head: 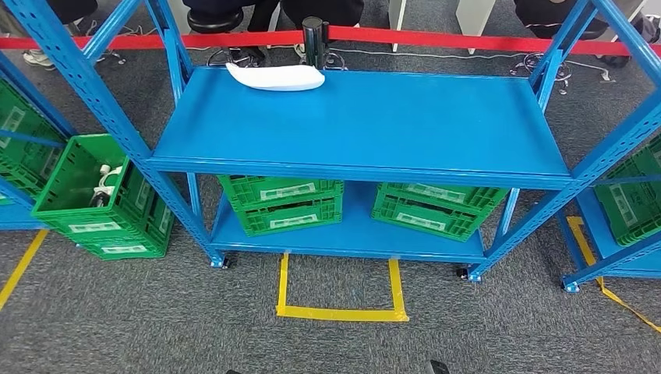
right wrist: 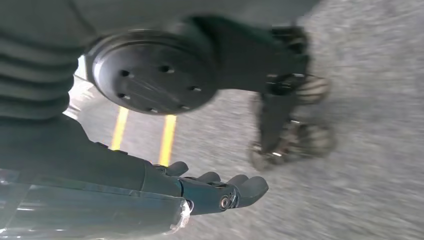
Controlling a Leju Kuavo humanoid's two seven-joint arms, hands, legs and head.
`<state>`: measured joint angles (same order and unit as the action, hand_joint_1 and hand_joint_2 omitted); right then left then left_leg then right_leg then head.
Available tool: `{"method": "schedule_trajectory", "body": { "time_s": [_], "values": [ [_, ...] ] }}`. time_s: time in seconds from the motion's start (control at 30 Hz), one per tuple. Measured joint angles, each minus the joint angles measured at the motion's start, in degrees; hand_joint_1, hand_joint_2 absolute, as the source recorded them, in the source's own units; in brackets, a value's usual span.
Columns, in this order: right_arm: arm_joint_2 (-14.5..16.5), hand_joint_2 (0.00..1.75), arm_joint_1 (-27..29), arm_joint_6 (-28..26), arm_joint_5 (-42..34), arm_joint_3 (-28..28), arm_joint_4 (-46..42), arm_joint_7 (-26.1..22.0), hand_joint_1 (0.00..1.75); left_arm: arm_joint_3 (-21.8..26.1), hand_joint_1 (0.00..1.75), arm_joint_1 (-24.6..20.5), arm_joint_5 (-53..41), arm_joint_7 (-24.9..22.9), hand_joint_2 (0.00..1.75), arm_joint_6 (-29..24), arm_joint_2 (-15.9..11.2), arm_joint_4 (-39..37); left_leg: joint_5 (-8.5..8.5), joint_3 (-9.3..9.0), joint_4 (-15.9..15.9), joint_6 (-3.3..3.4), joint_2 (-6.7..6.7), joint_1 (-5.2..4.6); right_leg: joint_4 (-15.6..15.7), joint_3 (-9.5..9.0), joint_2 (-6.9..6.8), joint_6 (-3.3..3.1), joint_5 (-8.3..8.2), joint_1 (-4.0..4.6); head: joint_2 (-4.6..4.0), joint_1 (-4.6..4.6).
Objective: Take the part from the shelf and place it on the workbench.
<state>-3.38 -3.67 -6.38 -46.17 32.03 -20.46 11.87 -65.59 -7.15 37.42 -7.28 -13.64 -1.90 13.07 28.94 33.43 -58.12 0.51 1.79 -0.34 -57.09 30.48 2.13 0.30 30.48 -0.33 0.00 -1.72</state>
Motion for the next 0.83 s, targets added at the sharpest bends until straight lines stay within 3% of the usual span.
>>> {"method": "schedule_trajectory", "body": {
  "time_s": [0.07,0.83],
  "values": [
    [0.50,0.00,-0.21,0.25,-0.39,0.48,1.13,1.25,0.00,0.00,0.00,-0.03,-0.20,-0.18,0.00,0.00,0.00,0.00,0.05,0.00,0.00,-0.07,-0.04,-0.01,0.02,-0.01,0.05,-0.02,0.03,-0.01,0.00,-0.04],
    [1.42,0.00,-1.23,-1.76,-0.70,3.46,5.20,-1.99,0.00,0.00,0.00,-0.09,-0.26,-0.10,0.00,0.09,-0.04,0.00,0.14,-0.04,-0.06,-0.01,0.00,-0.27,0.31,-0.21,0.07,0.09,-0.02,-0.22,0.00,-0.10]
  ]
}}
